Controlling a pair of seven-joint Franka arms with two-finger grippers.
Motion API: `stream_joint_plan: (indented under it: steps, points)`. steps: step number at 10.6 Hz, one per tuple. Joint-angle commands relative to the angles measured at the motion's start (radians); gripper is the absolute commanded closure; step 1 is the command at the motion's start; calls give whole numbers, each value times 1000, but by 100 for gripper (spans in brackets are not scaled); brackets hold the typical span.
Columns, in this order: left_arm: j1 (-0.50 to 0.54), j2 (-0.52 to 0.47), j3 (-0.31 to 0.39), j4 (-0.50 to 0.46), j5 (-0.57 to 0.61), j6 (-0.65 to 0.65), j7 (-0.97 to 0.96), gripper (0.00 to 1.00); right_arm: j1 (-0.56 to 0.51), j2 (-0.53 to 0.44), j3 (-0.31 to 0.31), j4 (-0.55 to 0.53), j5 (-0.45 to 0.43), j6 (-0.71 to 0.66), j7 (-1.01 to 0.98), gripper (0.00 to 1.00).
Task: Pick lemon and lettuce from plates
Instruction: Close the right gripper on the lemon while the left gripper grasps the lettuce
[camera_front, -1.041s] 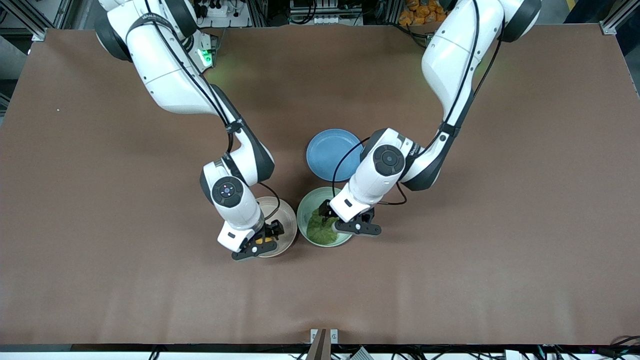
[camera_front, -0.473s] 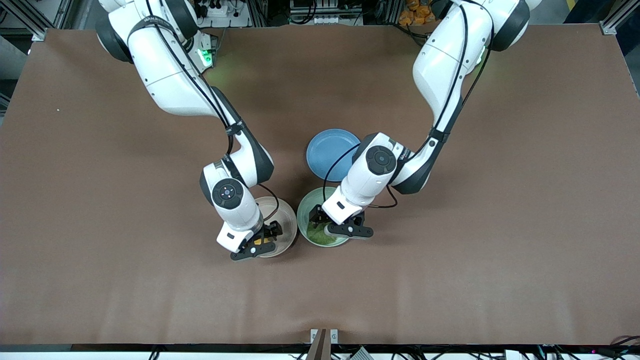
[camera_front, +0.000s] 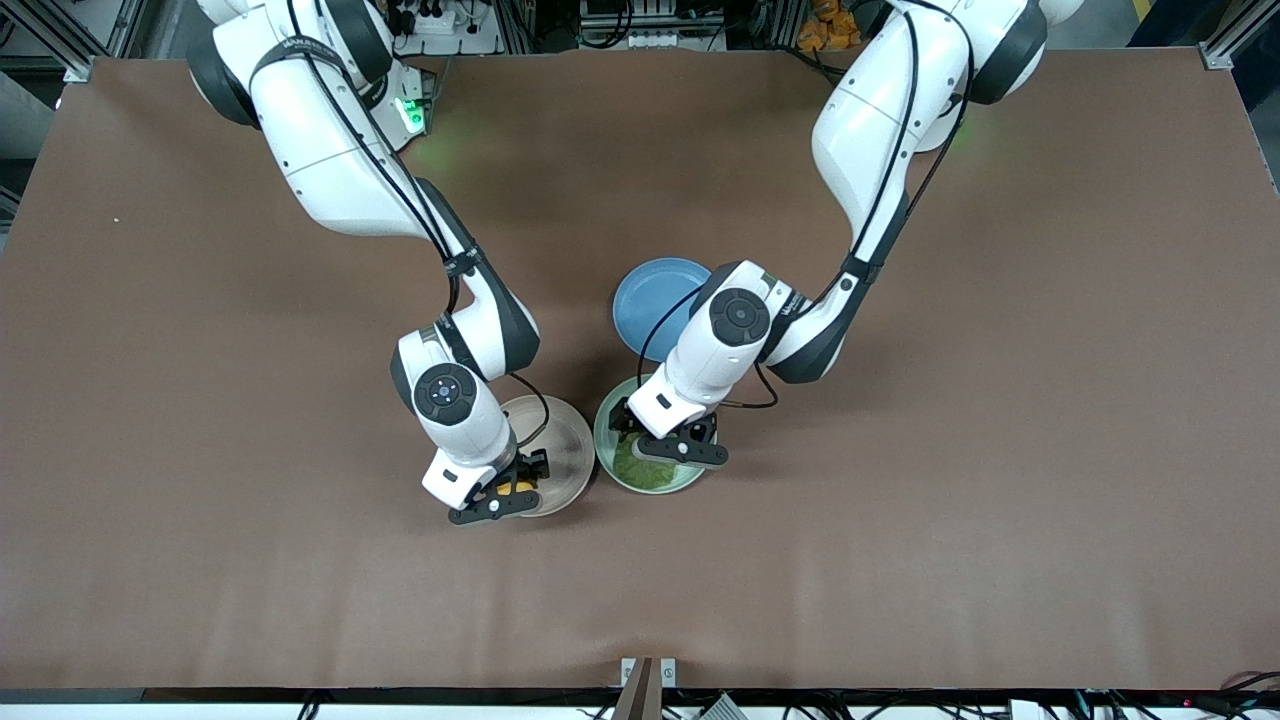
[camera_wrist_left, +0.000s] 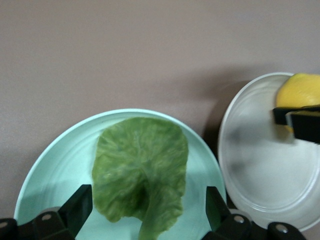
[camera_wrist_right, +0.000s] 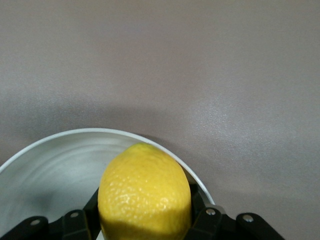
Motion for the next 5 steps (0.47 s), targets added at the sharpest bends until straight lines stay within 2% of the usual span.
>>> stream_joint_plan:
  steps: [1,5]
  points:
    - [-11,27,13,23,21,-7,21,0,-10,-14,6,10,2,-11,120,100]
    - [-22,68,16,26,24,0,37,0,-25,-55,0,30,-4,-171,210,100]
